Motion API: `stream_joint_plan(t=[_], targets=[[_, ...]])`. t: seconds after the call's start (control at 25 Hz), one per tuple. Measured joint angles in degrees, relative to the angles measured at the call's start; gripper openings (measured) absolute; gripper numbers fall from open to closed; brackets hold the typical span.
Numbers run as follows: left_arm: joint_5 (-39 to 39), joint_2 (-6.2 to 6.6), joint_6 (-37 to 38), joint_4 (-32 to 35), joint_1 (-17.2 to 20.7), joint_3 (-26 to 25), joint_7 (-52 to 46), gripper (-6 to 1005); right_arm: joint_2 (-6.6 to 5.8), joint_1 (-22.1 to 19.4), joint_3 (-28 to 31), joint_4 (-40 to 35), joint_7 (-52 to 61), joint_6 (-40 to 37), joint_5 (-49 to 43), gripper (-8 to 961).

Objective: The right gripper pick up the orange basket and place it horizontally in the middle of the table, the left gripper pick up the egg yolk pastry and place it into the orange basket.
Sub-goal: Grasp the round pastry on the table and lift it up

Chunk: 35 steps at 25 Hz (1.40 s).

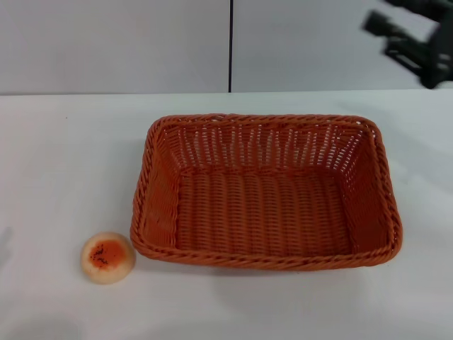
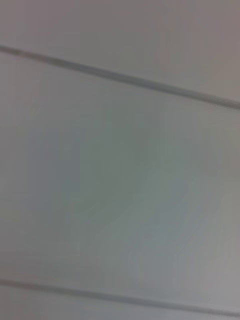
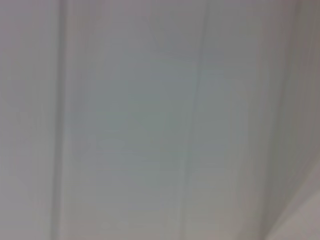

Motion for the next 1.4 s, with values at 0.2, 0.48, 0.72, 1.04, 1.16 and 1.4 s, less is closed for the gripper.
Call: stream_joint_plan(t=[0.2,0.48,0.72,1.04,1.16,1.4], targets=[[6.4,-0.02,2.0,-4.7,-1.1,-0.1,-2.7,783,-0.01,-4.3,0.1,5.5,-6.4,-2.7,8.7,478],[17.1,-0.01,3.1,-12.1,-3.3,-0.2,-10.4,783,0.01,-7.3,4.7,11.4,-8.2,-5.7,11.7,477],[25.7,-0.47,7.7,-8.8,-8.1,0.7,-9.4,783,-0.03,-7.4,7.1,14.1,-8.2,-7.0,11.8,477],[29.6,-0.42,11.4,-2.9,-10.8,0.9,-5.7,782,-0.07,-7.9,7.3,15.0,-8.3,-7.5,11.7,477],[29.6,-0.42,12.5,-1.5,-11.2,1.6,-5.3,781,-0.1,-7.9,7.3,15.1,-8.5,-7.1,11.6,477],[29.7,-0.47,15.9,1.7,-12.8,4.7,-4.9,779,-0.2,-7.3,7.1,15.7,-10.0,-6.8,11.4,478]])
